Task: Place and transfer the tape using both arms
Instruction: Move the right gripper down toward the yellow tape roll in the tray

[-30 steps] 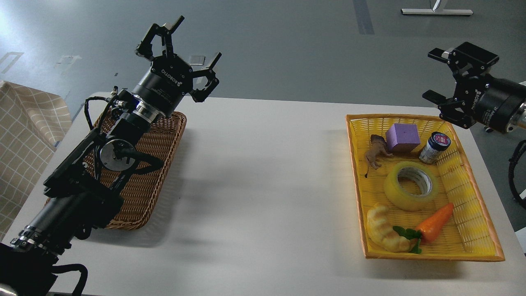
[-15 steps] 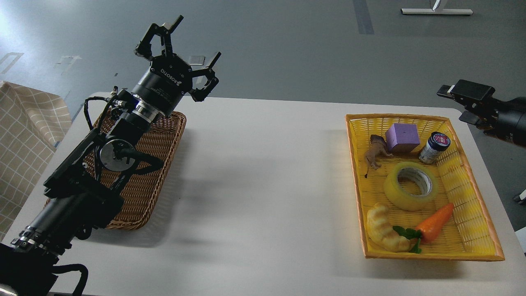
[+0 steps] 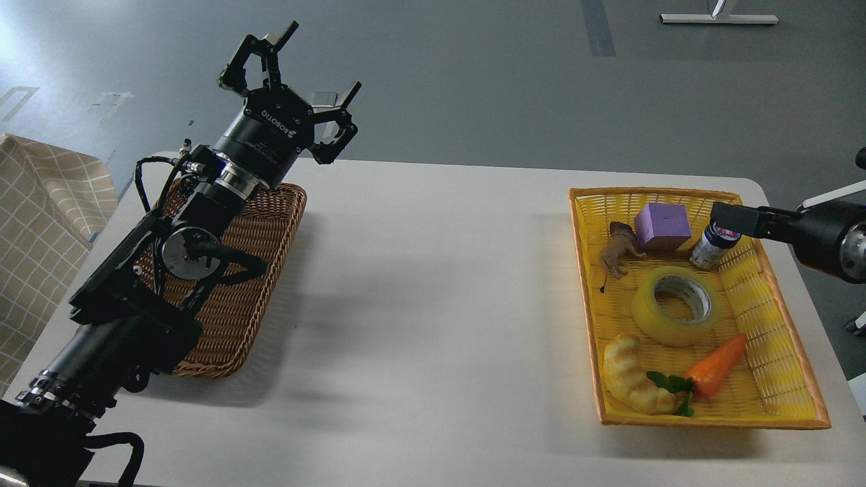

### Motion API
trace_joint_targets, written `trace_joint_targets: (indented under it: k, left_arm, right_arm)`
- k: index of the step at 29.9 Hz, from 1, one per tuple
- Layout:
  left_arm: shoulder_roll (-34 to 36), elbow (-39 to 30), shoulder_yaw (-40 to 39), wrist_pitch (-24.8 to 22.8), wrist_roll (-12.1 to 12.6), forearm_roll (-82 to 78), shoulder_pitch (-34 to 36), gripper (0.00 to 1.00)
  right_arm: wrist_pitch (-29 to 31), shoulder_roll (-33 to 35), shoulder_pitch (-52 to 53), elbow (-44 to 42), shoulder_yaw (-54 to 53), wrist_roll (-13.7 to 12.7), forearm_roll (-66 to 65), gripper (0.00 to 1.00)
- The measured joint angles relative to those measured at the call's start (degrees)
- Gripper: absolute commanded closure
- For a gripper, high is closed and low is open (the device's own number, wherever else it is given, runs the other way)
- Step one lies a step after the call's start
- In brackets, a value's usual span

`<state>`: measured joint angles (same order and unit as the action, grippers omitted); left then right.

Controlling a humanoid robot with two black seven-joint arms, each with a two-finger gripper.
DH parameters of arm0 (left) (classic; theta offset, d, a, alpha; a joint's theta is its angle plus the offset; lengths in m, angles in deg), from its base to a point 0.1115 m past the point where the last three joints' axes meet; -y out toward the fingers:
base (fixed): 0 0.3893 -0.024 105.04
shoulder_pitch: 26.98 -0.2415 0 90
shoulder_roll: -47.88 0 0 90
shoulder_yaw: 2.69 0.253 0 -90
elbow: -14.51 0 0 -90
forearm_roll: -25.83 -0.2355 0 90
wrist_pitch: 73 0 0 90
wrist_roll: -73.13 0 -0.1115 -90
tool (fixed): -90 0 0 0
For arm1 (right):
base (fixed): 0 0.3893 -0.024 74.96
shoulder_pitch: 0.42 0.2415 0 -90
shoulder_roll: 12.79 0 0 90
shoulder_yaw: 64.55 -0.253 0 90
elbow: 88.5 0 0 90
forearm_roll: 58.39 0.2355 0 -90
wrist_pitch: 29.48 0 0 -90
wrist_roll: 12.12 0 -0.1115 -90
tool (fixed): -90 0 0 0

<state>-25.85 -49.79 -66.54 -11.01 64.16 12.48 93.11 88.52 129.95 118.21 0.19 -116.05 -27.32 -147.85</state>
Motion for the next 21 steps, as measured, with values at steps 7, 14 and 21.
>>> trace_joint_targets:
  k: [7,14,21]
  left_arm:
    - [0.12,-0.03,-0.13,0.0,0.0,0.06,0.0,0.02]
    - [-0.05,-0.04,-0.13,0.0,-0.06,0.09,-0.13,0.02]
    - [-0.16,-0.04,-0.13,0.0,-0.08,0.09,-0.21,0.02]
  right_arm:
    - [0.01,0.09,-0.12,0.54,5.28,-0.9,-2.28,0.05]
    - [0.01,0.07,-0.73,0.09,7.59,-3.57,-4.3,0.08]
    - [0.01,-0.65,-1.45,-1.67,9.01,-6.32,-4.5,0.13]
